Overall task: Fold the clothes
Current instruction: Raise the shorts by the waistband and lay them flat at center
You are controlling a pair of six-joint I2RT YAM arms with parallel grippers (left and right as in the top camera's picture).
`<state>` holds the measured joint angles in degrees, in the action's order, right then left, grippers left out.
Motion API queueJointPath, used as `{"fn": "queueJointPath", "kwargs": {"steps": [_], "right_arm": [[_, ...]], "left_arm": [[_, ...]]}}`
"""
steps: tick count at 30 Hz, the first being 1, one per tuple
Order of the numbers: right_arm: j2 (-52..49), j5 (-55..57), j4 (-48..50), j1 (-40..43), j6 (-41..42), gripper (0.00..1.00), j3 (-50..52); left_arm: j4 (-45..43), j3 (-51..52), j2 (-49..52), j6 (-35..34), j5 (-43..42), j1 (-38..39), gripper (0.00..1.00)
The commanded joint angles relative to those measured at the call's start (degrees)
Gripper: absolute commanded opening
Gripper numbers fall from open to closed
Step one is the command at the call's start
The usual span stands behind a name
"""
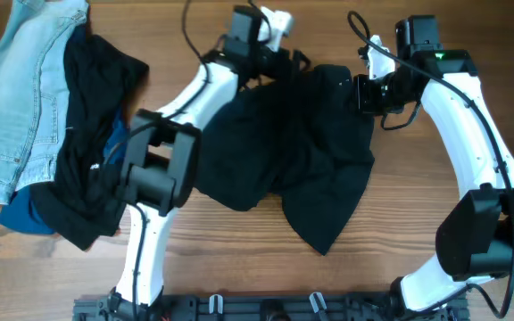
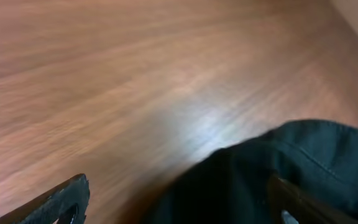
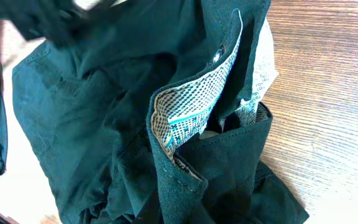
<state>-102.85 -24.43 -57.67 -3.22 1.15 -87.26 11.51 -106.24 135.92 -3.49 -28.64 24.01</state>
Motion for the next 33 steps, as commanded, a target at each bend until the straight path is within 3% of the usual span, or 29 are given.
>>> {"fn": "queueJointPath", "kwargs": {"steps": [1,7,9,10,12,13,15,20,28,33], "right_arm": [[0.52,-2.43,-0.04,-0.15,-1.18,0.04,-0.76],[0.52,-2.60,-0.04,-0.15,-1.20,0.04,-0.76],[0.52,-2.60,-0.02,-0.15,-1.18,0.04,-0.76],[0.52,-2.60,-0.02,-0.15,-1.20,0.04,-0.76],[0.52,-2.58,0.04,-0.15,-1.20,0.04,-0.76],[0.52,-2.58,0.22,-0.15,-1.16,0.04,-0.76],[0.52,-2.58,0.90,-0.15,-0.98,0.04,-0.76],[0.55,-2.62,4.22,-0.13,2.21,0.04,-0.76],[2.51,-2.56,8.13,-0.07,3.45,0.04,-2.56],[5.60,-2.49,5.95,0.15,3.21,0.04,-7.52]], "left_arm": [[-1.77,0.00,1.97,1.84,-1.33,2.78,0.92],[-4.81,0.00,5.57,1.79,-1.31,4.90,0.91],[-5.51,0.00,6.73,1.77,-1.27,5.07,0.84],[-5.53,0.00,7.17,1.73,-0.57,5.07,0.77],[-5.31,0.00,7.28,1.27,1.53,4.94,0.37],[-5.33,-0.07,7.21,1.11,2.25,4.72,0.23],[-4.81,-0.70,6.34,1.07,2.60,4.04,0.04],[-1.70,-3.06,0.33,-3.39,2.73,0.09,0.04],[6.93,-4.00,-16.50,-3.15,2.84,-4.00,0.04],[12.44,-4.00,-28.04,-2.71,9.14,-3.87,0.04]]}}
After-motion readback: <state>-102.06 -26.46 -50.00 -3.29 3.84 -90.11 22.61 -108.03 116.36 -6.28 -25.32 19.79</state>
